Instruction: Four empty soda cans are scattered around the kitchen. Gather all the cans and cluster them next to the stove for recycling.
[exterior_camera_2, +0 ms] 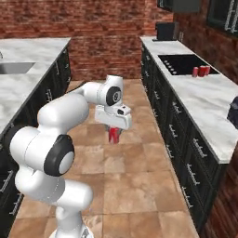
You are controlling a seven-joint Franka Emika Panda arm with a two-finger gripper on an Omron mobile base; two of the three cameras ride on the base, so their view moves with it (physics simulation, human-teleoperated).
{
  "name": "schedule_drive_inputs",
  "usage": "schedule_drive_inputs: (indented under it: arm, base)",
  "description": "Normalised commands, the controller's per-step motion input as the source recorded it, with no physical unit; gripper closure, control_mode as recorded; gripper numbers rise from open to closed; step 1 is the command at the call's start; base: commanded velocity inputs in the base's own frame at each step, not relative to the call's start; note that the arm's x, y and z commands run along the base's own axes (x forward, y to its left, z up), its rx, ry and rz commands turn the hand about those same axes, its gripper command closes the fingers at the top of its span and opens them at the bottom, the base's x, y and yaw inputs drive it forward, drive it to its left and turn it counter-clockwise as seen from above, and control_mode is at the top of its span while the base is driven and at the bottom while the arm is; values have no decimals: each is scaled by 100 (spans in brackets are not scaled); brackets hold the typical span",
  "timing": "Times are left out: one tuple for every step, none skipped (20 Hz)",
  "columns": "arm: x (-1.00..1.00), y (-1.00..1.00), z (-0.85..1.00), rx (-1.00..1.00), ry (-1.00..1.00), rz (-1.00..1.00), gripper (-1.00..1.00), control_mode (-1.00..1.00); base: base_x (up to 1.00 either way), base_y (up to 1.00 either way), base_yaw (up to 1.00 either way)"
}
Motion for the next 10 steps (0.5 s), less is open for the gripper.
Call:
schedule_drive_inputs:
  arm:
    - [0, 0, 0, 0, 0, 0, 100, 100]
    - [0, 0, 0, 0, 0, 0, 100, 100]
    - [0, 0, 0, 0, 0, 0, 100, 100]
    - [0, 0, 0, 0, 0, 0, 100, 100]
    - [0, 0, 0, 0, 0, 0, 100, 100]
    - [0, 0, 0, 0, 0, 0, 100, 100]
    - [0, 0, 0, 0, 0, 0, 100, 100]
    - [0, 0, 0, 0, 0, 0, 100, 100]
    - [0, 0, 0, 0, 0, 0, 100, 100]
    - [0, 0, 0, 0, 0, 0, 100, 100]
  base:
    - [100, -8, 61]
    - [100, -9, 60]
    - [100, -25, 52]
    - [100, -38, 45]
    - [100, -47, 31]
    - [100, -49, 18]
    - [100, -42, 0]
    - [100, -50, 0]
    - [100, -58, 0]
    - [100, -61, 0]
